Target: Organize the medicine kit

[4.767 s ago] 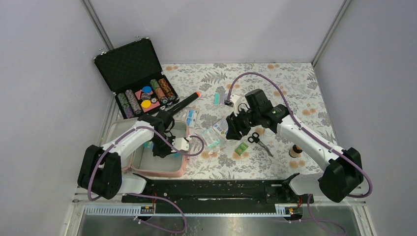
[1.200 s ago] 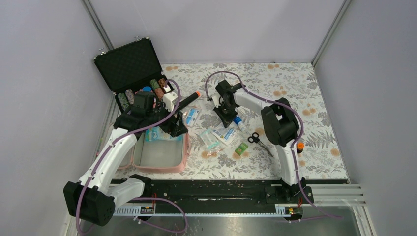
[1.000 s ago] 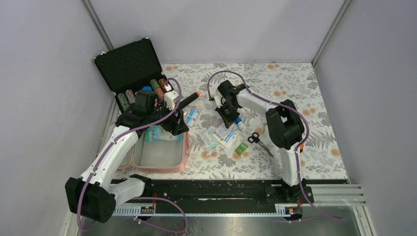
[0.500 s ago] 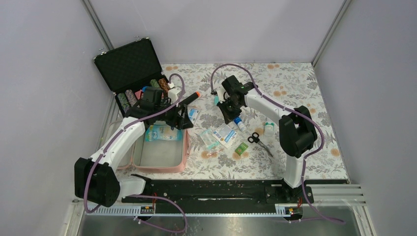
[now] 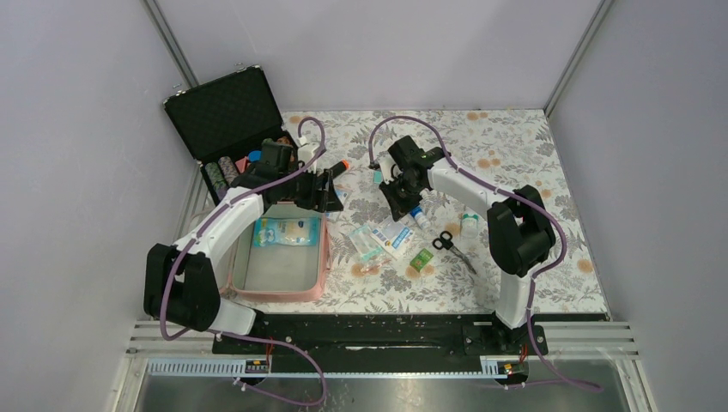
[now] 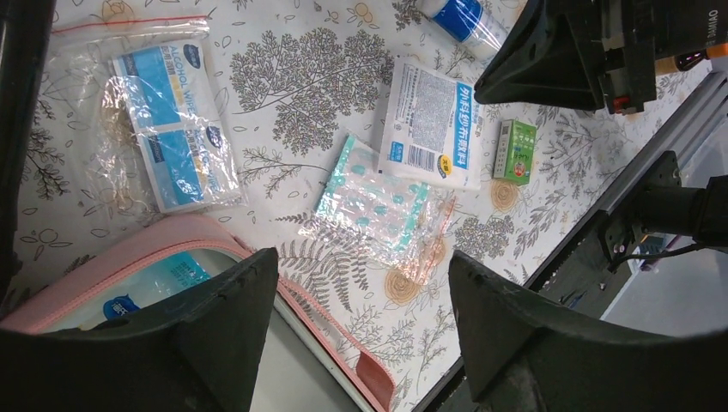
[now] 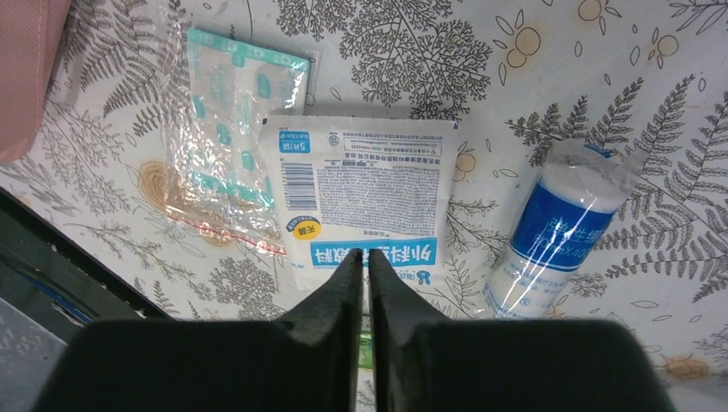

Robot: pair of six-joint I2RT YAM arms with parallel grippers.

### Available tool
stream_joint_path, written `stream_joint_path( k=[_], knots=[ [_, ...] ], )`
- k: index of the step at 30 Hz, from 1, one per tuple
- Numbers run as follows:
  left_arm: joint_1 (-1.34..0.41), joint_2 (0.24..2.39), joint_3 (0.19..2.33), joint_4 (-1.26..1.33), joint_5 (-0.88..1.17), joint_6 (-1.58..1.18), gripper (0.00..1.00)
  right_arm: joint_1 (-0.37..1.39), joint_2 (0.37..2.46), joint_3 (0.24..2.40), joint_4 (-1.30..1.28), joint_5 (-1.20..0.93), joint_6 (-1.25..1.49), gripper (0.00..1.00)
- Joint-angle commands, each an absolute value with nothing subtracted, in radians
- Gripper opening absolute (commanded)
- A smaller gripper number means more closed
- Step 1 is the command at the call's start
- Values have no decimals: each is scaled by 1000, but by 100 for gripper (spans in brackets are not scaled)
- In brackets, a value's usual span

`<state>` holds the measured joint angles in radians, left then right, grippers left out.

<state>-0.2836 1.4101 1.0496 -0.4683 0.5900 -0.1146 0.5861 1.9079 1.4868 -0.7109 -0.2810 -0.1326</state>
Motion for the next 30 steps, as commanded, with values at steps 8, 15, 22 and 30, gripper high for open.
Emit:
stream_joint_path(
  k=[8, 15, 22, 30],
  knots=[
    [-286, 1355, 1038, -431, 677, -163, 72, 583, 1902, 1488, -697, -297, -117, 37],
    [-283, 1286, 1092, -564, 622, -89, 73, 584, 1911, 1472, -699, -265, -127, 57],
    [-281, 1245, 1070, -568, 665, -92, 74, 584, 1981, 1513, -729, -241, -120, 64],
    [-282, 1252, 1069, -565, 685, -102, 73, 583, 2041, 1523, -782, -188, -92, 65]
  ],
)
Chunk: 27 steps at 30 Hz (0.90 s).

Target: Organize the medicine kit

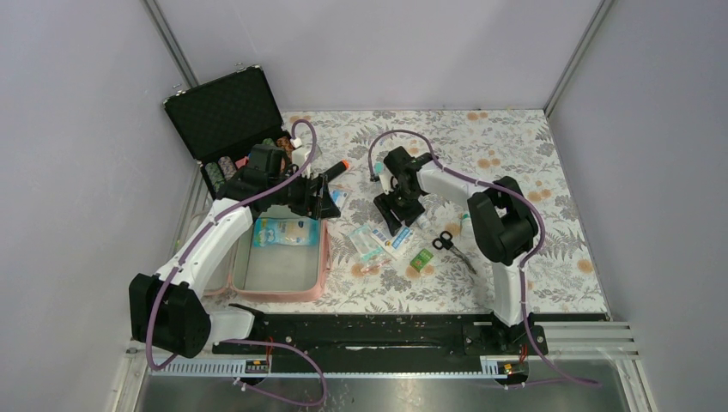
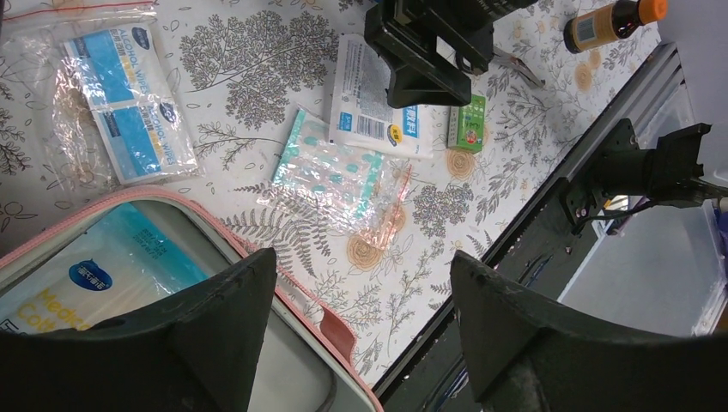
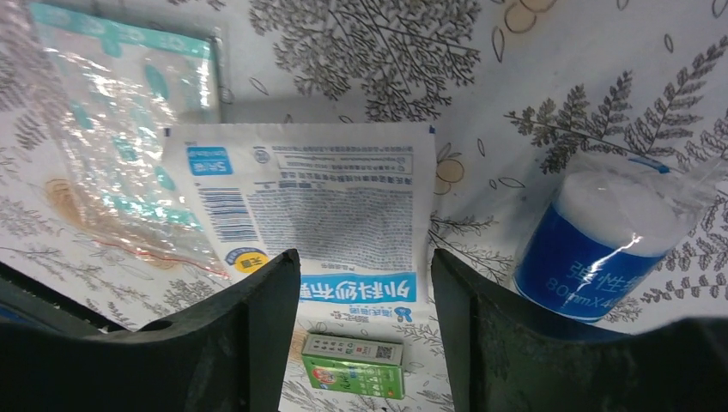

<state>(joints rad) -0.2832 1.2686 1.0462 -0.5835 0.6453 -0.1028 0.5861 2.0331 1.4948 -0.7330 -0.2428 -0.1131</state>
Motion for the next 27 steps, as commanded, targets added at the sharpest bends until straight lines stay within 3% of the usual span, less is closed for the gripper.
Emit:
stream_joint_path(
  k=[1, 7, 14, 18, 27],
  knots=[
    [-282, 1252, 1070, -564, 688, -105, 74, 584, 2041, 1516, -782, -177, -92, 65],
    [-281, 1249, 1068, -560, 689, -115, 73, 584, 2076, 1514, -808, -204, -72, 66],
    [-282, 1236, 1047, -549, 673, -108, 73, 584, 2092, 1521, -819, -318, -45, 25],
    [-281, 1206, 951, -418, 606, -111, 73, 583, 1963, 1522, -821, -290, -57, 0],
    [-289, 1274, 858, -51, 780, -286, 76, 579, 1646, 1438, -622, -383, 37, 0]
  ],
)
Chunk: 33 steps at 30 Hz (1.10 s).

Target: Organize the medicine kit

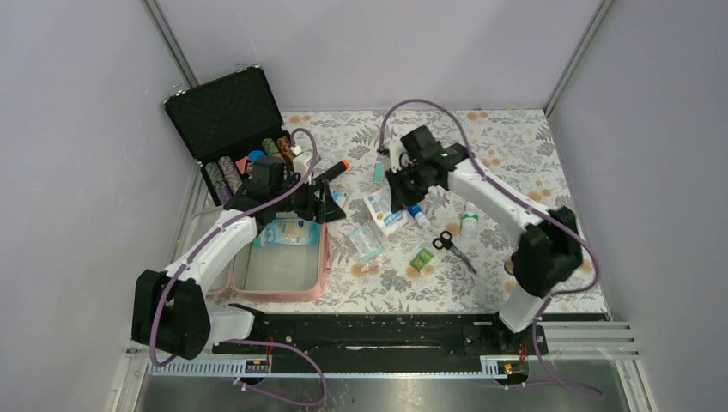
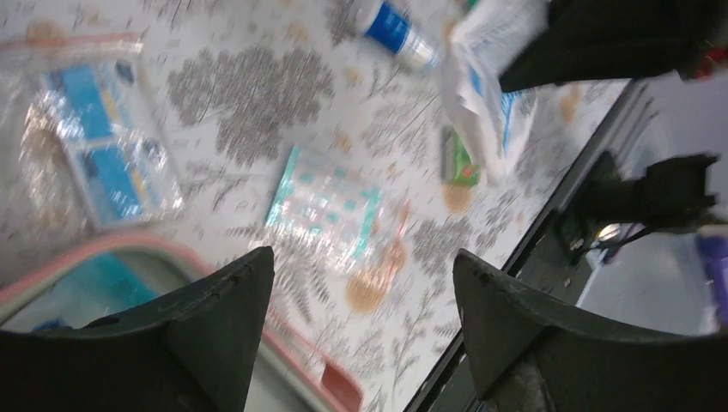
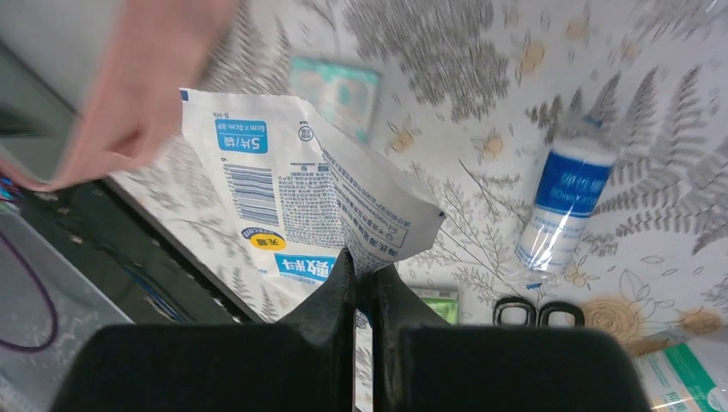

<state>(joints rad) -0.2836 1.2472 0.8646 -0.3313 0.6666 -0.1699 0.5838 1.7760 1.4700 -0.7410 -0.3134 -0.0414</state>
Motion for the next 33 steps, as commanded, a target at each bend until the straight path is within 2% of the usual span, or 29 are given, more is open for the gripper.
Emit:
stream_joint_path(
  k=[1, 5, 14, 18, 22, 24, 27, 28, 33],
  knots=[
    [-294, 1284, 857, -12, 804, -323, 76, 578, 1641, 1436, -611, -394, 57, 0],
    [-334, 1322, 873, 101, 849, -402, 76, 578, 1666, 1441, -603, -461, 108, 0],
    [-405, 1385, 912, 99, 801, -448, 72, 578, 1681, 1442, -570, -551, 159, 0],
    [-405, 1419, 952, 17, 732, -422, 60, 577, 1667, 1430, -548, -588, 176, 0],
    [-400, 1436, 959, 8, 713, -405, 40, 578, 1663, 1417, -549, -593, 172, 1],
    [-399, 1434, 959, 5, 715, -397, 31, 578, 1660, 1406, -549, -599, 166, 9],
    [-393, 1421, 959, -16, 735, -369, 20, 579, 1657, 1395, -567, -595, 137, 34],
    [-389, 1413, 959, -33, 743, -354, 16, 578, 1653, 1393, -580, -591, 119, 39],
    [-349, 1348, 985, -184, 754, -205, 10, 577, 1604, 1376, -667, -570, 19, 50]
  ],
)
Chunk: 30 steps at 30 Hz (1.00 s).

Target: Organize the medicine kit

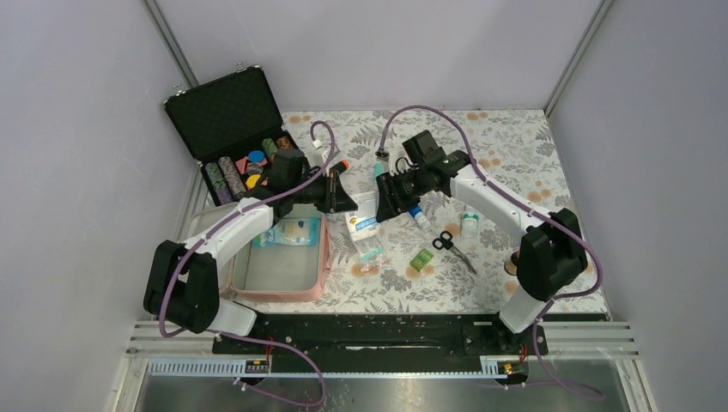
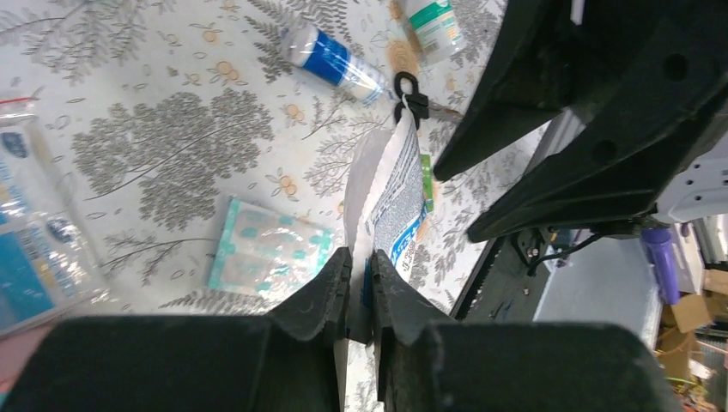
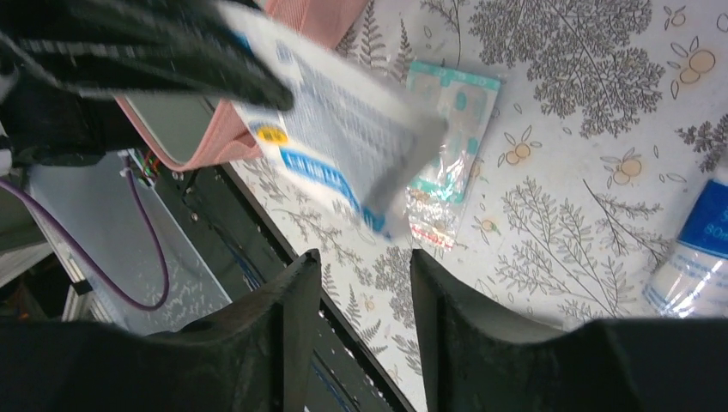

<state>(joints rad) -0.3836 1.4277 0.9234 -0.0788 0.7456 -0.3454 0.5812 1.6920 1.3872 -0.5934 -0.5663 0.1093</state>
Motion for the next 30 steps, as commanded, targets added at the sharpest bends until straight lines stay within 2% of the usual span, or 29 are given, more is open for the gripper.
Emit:
stream_joint_path(
  k=[1, 9, 12, 15, 18, 21, 30],
  knots=[
    [-336, 1332, 1000, -238, 746, -151, 10, 576, 1589, 1371, -692, -565, -21, 51],
    [-288, 1165, 1173, -773, 467, 493, 10, 569, 1417, 1225, -755, -454, -179, 54],
    [-289, 1162, 1226, -971, 328, 761, 10, 568, 1390, 1196, -732, -454, -184, 54],
    [-301, 1195, 1225, -1077, 159, 916, 11, 566, 1403, 1207, -729, -464, -184, 55],
    [-332, 1211, 1138, -1006, -57, 979, 13, 568, 1427, 1223, -729, -477, -176, 54],
    [-360, 1212, 1029, -844, -179, 1006, 13, 568, 1453, 1230, -729, -487, -169, 54],
    [-415, 1302, 853, -483, -376, 1019, 6, 568, 1472, 1224, -734, -480, -171, 54]
  ],
)
